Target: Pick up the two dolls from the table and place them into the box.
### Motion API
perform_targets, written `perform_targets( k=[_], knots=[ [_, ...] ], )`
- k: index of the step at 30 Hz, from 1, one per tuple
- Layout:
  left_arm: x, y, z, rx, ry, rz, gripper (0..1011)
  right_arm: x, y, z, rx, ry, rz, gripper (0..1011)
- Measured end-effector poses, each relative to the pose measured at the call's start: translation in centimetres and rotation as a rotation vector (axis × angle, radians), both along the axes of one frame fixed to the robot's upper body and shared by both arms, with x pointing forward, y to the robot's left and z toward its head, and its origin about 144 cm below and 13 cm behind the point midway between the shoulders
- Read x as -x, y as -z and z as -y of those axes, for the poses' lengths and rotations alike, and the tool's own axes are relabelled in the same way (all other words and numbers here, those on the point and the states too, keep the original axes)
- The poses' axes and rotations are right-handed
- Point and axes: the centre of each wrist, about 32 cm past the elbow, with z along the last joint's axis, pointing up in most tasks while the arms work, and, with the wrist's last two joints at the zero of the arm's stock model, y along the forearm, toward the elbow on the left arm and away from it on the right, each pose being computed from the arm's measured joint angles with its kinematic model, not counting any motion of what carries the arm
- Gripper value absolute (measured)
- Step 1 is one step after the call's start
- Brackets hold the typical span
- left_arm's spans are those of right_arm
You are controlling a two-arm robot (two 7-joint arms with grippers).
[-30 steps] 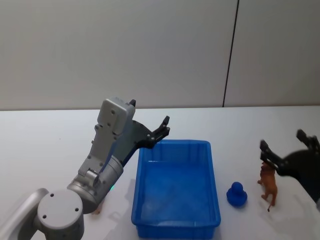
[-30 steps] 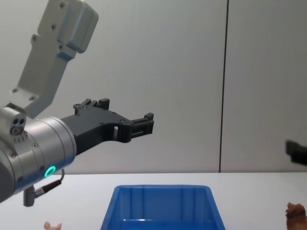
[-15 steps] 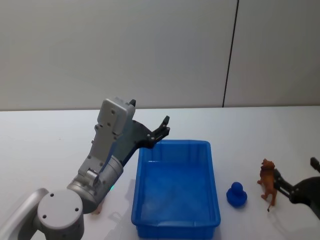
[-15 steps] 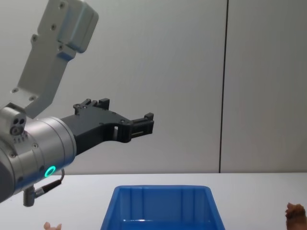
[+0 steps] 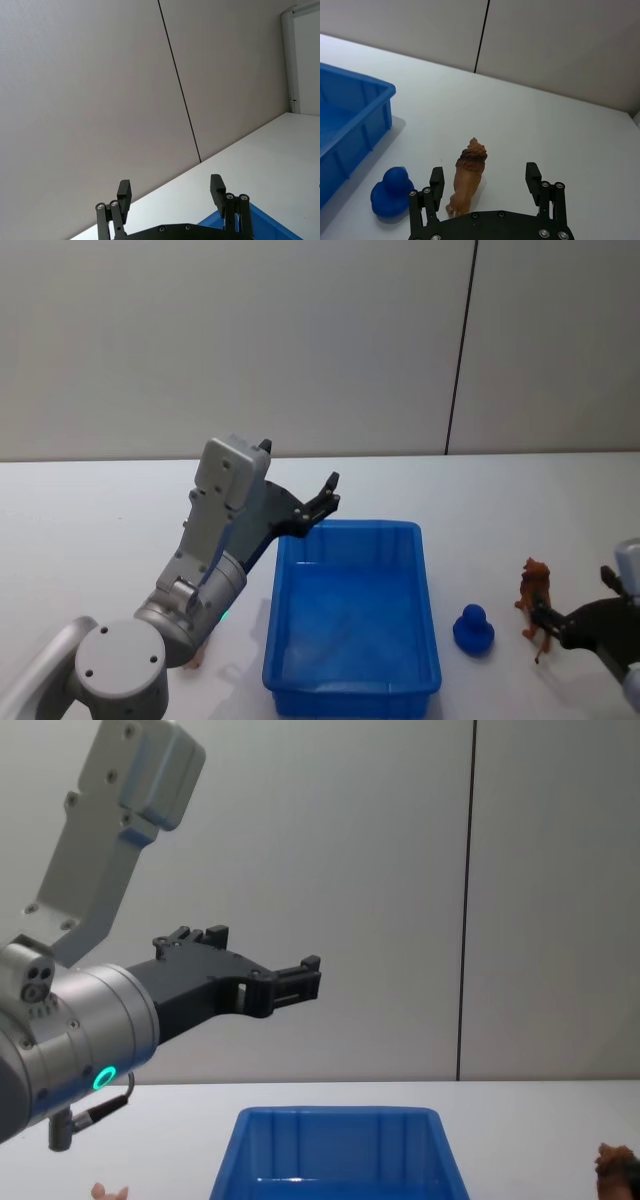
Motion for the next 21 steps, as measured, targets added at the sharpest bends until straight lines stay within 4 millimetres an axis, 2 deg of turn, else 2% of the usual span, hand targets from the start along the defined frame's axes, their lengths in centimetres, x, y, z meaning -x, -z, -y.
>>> perform_targets(
  k=[11, 21],
  knots=[
    [0.0, 0.0, 0.0, 0.000, 0.000, 0.000, 1001, -2.6, 1.5, -1.5, -0.011, 0.012, -0.082, 1001],
    [0.0, 0.0, 0.0, 0.000, 0.000, 0.000, 1001, -4.0, 3.0, -2.7, -0.028, 0.052, -0.154, 1001]
  ],
)
